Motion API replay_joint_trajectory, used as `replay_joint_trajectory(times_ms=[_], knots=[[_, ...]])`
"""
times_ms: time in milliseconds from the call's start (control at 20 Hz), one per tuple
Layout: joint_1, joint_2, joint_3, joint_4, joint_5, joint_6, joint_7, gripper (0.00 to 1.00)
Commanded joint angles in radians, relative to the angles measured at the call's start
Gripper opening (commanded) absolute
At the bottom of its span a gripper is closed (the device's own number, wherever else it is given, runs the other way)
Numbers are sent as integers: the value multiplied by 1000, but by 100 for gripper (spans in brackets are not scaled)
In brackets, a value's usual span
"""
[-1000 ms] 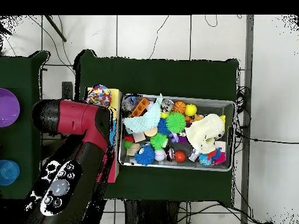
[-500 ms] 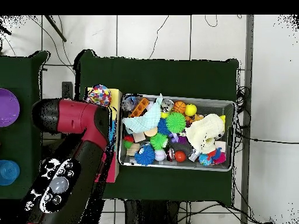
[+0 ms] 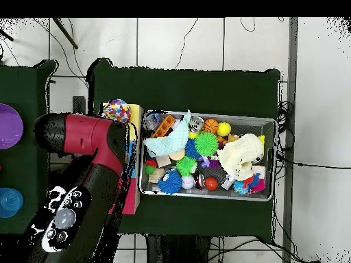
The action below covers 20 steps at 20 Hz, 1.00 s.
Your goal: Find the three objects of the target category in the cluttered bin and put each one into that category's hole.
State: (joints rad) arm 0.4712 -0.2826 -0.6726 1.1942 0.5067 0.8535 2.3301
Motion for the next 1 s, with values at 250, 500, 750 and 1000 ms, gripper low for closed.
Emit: replay_joint_trajectory(times_ms=[250, 500, 750, 1000], knots=[[-13, 38, 51, -25, 11, 146, 326, 0], [-15, 37, 53, -29, 6, 155, 331, 0], [-15, 35, 56, -32, 1, 165, 334, 0], [-14, 36, 53, -30, -2, 172, 336, 0]])
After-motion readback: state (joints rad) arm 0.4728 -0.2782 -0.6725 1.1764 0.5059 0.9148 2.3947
